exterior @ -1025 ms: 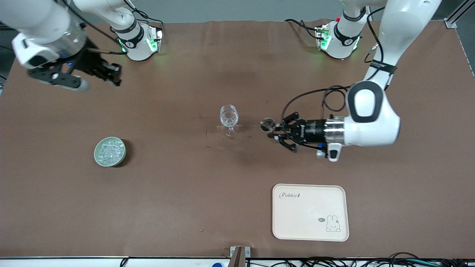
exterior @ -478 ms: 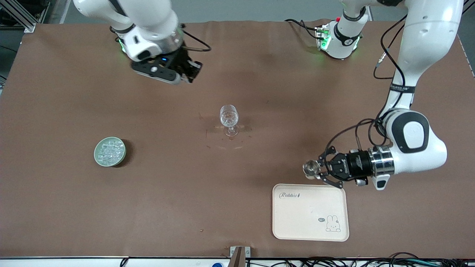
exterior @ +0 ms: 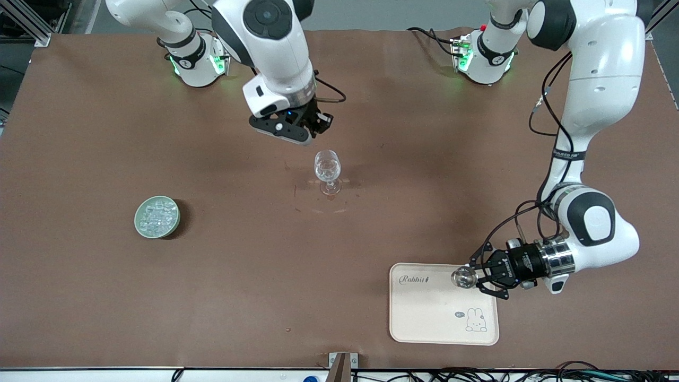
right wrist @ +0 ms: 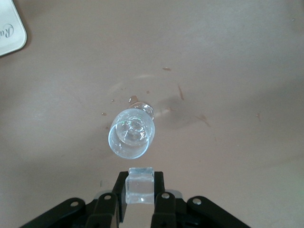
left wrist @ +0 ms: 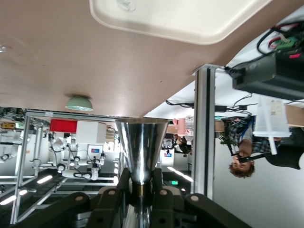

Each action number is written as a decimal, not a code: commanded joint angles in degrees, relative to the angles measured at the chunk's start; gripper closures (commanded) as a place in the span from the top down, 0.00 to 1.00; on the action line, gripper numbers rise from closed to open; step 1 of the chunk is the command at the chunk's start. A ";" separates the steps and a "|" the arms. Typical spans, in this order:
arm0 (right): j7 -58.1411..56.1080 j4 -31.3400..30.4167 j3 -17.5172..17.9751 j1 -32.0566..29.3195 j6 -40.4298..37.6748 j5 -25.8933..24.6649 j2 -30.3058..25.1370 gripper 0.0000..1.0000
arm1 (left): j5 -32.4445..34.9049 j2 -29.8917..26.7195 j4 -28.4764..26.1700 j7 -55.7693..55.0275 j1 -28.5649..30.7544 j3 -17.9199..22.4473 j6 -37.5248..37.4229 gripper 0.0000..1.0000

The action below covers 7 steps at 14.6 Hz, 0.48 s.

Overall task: Pour wine and add ice with both arms
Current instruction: 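Move the jigger to the tray while the right gripper brings ice, then lower the jigger onto the tray while the right gripper releases ice above glass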

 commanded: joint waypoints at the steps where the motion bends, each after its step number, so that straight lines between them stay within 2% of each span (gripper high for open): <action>1: 0.89 0.62 -0.70 2.54 2.60 -1.37 2.74 0.02 | -5.25 5.75 4.41 3.29 -1.51 3.15 0.45 0.02; 7: 1.07 0.27 -0.79 3.43 5.60 -3.22 6.16 0.02 | -11.33 10.86 4.24 13.06 -1.17 4.39 1.15 0.02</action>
